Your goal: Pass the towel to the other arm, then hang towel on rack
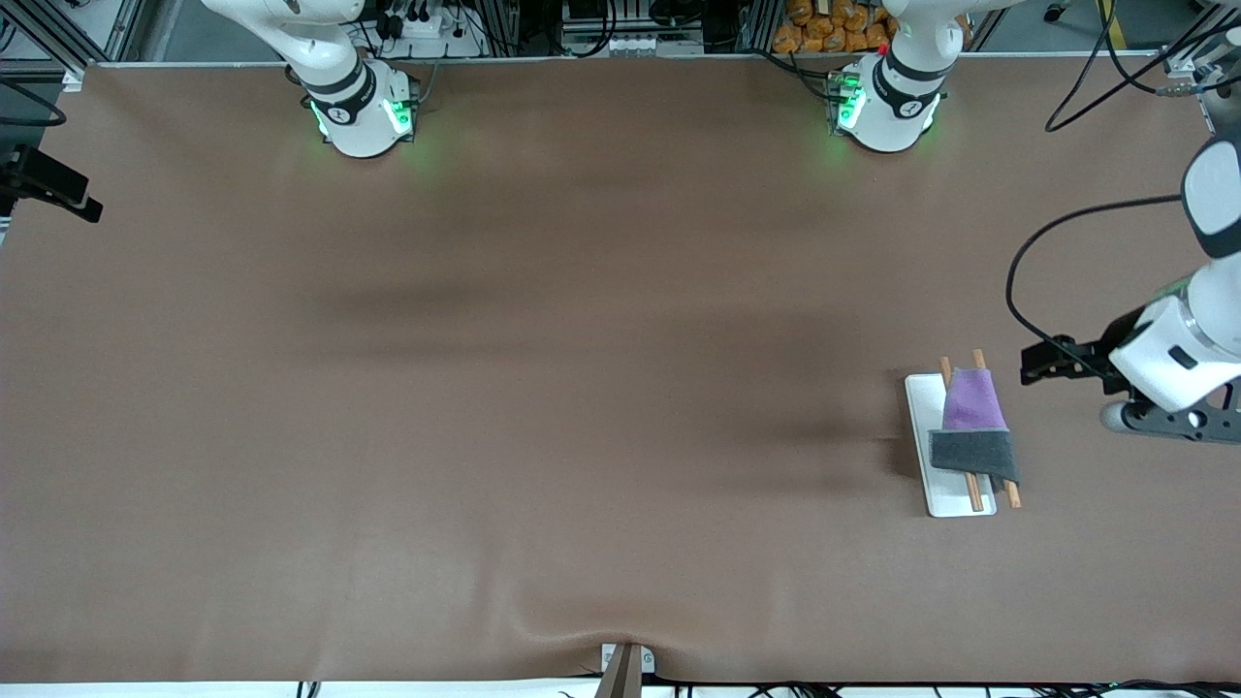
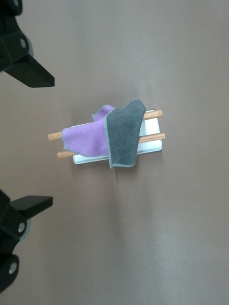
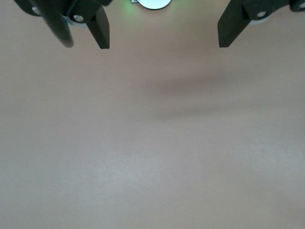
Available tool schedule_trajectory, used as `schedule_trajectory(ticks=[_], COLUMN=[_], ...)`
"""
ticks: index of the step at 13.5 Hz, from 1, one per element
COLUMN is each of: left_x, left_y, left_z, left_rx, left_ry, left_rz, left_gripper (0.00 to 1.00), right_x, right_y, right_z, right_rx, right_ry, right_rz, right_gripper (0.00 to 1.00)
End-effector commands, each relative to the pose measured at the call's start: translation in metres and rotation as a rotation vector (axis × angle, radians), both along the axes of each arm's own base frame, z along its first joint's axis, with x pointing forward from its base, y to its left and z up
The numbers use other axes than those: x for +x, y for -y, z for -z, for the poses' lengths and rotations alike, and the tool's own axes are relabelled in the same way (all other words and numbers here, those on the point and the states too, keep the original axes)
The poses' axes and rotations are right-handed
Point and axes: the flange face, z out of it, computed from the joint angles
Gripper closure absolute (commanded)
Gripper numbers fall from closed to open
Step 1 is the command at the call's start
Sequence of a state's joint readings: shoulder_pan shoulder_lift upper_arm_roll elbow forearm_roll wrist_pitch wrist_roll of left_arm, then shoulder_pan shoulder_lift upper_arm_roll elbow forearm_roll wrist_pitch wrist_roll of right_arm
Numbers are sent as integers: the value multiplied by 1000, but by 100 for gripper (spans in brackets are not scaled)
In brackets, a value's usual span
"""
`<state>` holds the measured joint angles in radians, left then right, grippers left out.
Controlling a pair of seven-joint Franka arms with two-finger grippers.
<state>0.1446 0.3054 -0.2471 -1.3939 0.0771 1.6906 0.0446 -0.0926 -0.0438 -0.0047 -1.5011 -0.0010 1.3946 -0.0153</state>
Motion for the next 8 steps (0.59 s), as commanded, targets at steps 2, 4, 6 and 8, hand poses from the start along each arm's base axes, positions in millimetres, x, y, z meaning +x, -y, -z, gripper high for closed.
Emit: schedule_trajectory(ticks=[2,4,6,8], left_x=[-22,-32,-42,-52], left_y=[10,11,14,25], left_z=[-42,-55,-71,-79], left_rx=[10,16,17,21], left_ry=[24,23,38,26], left_rz=[13,-21,-64,-109], left_gripper=[0,0,0,0], right_x=[3,3,4,5], right_y=[-1,1,1,1], right_z=[-2,-2,1,3], right_rx=[-15,-13,-9,-7], right_ry=[7,6,2,-1], right_rz=[-17,-15,-15,-17], right_gripper=[0,0,0,0])
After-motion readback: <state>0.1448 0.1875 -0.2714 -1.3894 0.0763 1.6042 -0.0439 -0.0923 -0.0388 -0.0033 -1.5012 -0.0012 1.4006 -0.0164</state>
